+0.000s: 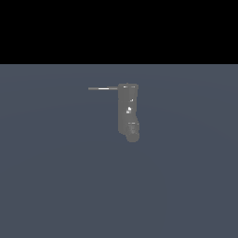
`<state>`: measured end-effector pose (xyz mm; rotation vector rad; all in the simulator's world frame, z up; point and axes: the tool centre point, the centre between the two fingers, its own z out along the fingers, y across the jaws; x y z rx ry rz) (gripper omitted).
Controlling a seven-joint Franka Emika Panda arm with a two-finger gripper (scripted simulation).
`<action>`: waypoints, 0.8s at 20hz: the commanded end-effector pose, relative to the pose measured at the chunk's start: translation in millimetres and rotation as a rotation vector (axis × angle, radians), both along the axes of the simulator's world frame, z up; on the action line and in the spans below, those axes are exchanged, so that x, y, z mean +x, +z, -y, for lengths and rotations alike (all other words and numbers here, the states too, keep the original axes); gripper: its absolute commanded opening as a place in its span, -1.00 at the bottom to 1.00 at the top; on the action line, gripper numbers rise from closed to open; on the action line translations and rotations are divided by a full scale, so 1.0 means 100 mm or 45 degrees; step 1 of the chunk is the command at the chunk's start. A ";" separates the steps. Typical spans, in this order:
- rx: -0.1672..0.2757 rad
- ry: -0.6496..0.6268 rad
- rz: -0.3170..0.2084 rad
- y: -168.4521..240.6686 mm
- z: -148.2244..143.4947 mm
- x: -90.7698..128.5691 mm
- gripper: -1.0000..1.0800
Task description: Turn on the faucet by rotating a designated handle.
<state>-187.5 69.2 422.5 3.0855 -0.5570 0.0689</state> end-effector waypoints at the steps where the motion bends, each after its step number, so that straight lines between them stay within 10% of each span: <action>1: 0.004 -0.068 -0.002 -0.10 -0.09 0.11 -1.00; 16: 0.023 -0.459 -0.013 -0.70 -0.48 0.83 -1.00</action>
